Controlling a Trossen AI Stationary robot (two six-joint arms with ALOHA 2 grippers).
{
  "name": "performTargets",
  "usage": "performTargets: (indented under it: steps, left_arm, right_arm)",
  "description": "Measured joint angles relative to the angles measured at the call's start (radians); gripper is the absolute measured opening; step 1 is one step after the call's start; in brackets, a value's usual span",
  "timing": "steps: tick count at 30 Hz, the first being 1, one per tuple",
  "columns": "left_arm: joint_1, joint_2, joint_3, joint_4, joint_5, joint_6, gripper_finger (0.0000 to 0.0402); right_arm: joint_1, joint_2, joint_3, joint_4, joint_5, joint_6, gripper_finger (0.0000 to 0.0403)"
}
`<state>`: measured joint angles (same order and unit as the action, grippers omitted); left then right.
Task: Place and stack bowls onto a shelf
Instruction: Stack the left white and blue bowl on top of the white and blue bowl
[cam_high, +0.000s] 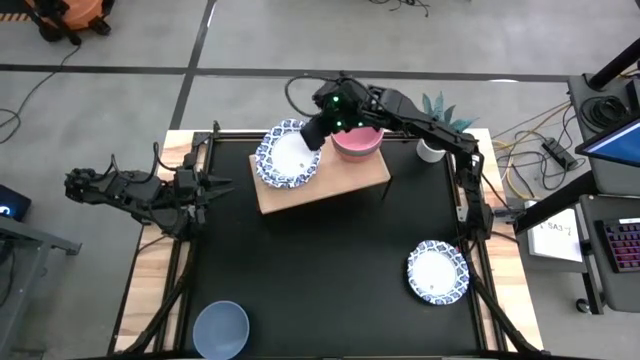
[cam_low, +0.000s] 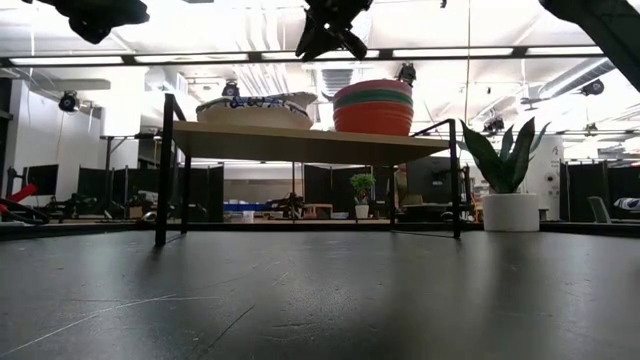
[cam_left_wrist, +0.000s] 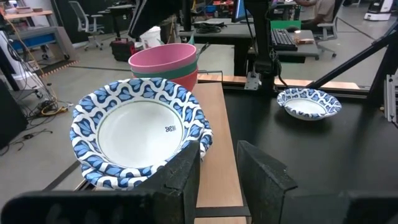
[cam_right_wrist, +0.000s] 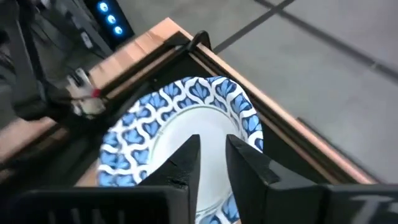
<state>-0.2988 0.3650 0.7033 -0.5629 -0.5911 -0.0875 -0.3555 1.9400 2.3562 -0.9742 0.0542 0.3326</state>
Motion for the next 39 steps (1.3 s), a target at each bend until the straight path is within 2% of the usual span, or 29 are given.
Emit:
performTargets:
  steps: [6, 12, 17, 27, 32, 39]
  left_arm:
    - [0.0, 0.0, 0.0, 0.0, 0.0, 0.0, 0.0091]
    - [0.0, 0.0, 0.0, 0.0, 0.0, 0.0, 0.0091]
    - [0.0, 0.0, 0.0, 0.0, 0.0, 0.0, 0.0091]
    - [0.0, 0.0, 0.0, 0.0, 0.0, 0.007, 0.0091]
    - [0.0, 0.0, -0.001, 0.0, 0.0, 0.007, 0.0091]
    - [0.0, 0.0, -0.002, 0.0, 0.0, 0.006, 0.0091]
  right_arm:
    - [0.035, 0.035, 0.0, -0.007, 0.122, -0.108, 0.0033]
    - [0.039, 0.081, 0.0, -0.048, 0.134, -0.117, 0.0031]
    - [0.045, 0.119, -0.001, -0.102, 0.205, -0.133, 0.0031]
    - [0.057, 0.114, -0.001, -0.094, 0.209, -0.148, 0.0031]
    - [0.057, 0.113, -0.002, -0.084, 0.262, -0.165, 0.0031]
    - [0.062, 0.17, -0.003, -0.076, 0.26, -0.199, 0.0031]
